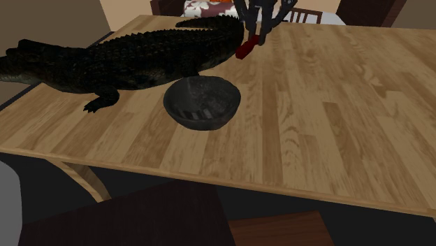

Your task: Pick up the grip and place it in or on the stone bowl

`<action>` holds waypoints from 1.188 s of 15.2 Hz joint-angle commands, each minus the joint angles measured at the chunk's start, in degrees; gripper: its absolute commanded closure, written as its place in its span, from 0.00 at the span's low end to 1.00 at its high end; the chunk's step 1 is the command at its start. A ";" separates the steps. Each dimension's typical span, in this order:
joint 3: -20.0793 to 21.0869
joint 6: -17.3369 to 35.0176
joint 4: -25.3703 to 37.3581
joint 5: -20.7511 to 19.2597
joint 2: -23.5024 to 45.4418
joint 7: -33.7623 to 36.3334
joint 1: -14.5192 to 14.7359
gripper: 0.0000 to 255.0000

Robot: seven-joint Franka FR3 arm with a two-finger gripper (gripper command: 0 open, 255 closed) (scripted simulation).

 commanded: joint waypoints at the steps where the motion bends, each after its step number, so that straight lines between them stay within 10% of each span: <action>1: 0.03 0.17 -4.17 2.93 -4.75 -0.78 0.47 1.00; 10: -2.00 -3.02 -20.60 14.15 -26.19 -2.84 7.32 1.00; 18: -0.32 3.61 -25.33 14.70 -24.26 -2.71 7.43 1.00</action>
